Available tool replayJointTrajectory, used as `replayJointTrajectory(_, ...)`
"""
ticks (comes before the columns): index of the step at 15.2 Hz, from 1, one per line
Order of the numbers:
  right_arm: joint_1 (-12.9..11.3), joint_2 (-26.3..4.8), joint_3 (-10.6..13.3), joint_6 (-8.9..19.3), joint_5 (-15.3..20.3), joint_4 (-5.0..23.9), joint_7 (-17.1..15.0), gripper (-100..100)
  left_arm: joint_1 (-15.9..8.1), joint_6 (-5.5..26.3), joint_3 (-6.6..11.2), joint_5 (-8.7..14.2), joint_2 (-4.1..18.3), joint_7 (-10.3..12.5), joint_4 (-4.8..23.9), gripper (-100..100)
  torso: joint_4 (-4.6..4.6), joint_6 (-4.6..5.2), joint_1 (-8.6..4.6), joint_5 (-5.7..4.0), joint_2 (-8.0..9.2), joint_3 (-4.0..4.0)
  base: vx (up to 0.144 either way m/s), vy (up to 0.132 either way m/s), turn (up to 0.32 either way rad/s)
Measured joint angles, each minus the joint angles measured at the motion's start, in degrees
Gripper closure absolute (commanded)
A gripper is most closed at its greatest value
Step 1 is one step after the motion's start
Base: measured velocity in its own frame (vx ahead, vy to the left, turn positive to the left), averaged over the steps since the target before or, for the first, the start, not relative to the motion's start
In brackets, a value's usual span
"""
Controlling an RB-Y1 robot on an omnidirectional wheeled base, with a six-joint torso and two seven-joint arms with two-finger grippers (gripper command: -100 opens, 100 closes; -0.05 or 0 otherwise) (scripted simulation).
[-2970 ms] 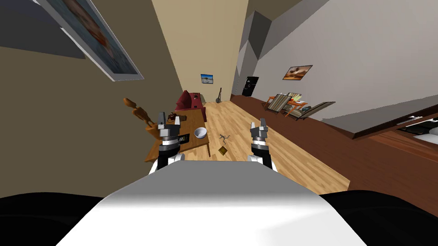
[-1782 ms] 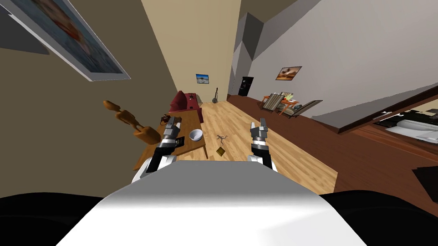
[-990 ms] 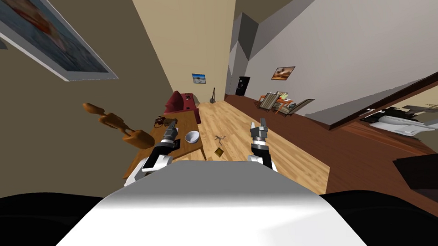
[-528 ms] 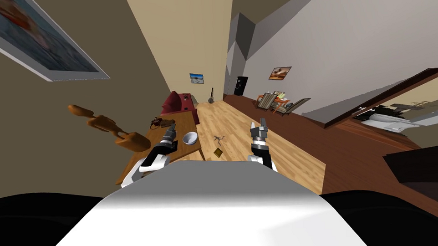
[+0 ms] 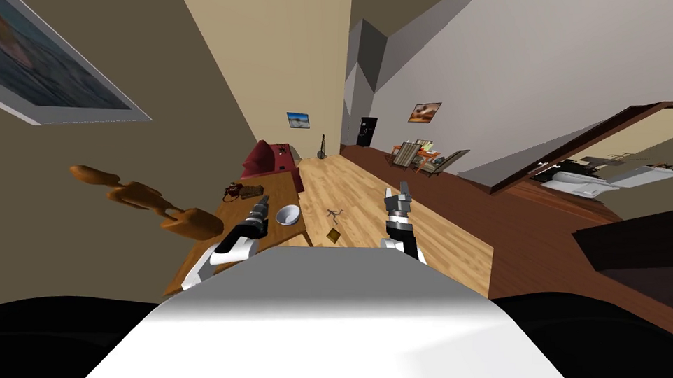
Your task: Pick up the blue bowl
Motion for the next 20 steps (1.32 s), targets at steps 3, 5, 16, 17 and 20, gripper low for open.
replayJointTrajectory(3, 0.0, 0.0, 0.0, 0.0, 0.0, 0.0, 0.0, 0, -0.1, 3.8, 0.76, 0.9, 0.2, -1.3, 0.5, -100, 0.00, -0.01, 0.02, 0.00, 0.00, 0.00, 0.035, -0.015, -0.051)
replayJointTrajectory(5, 0.0, 0.0, 0.0, 0.0, 0.0, 0.0, 0.0, 0, -0.2, 6.4, 1.24, 1.6, 0.6, -2.1, 1.0, -100, 0.00, -0.02, 0.05, 0.00, 0.02, 0.01, 0.032, -0.014, -0.057)
replayJointTrajectory(16, 0.0, 0.0, 0.0, 0.0, 0.0, 0.0, 0.0, 0, -0.5, 20.0, 4.01, 5.2, 1.3, -7.4, 4.7, -100, 0.00, -0.02, 0.03, 0.00, 0.02, 0.01, 0.039, -0.015, -0.059)
replayJointTrajectory(17, 0.0, 0.0, 0.0, 0.0, 0.0, 0.0, 0.0, 0, -0.5, 21.2, 4.40, 5.9, 1.6, -7.9, 5.1, -100, 0.00, -0.01, 0.04, 0.00, 0.01, 0.01, 0.042, -0.009, -0.069)
replayJointTrajectory(20, 0.0, 0.0, 0.0, 0.0, 0.0, 0.0, 0.0, 0, -0.6, 24.6, 5.11, 6.9, 1.9, -9.1, 6.1, -100, 0.00, -0.01, 0.04, 0.01, 0.01, 0.01, 0.035, -0.010, -0.050)
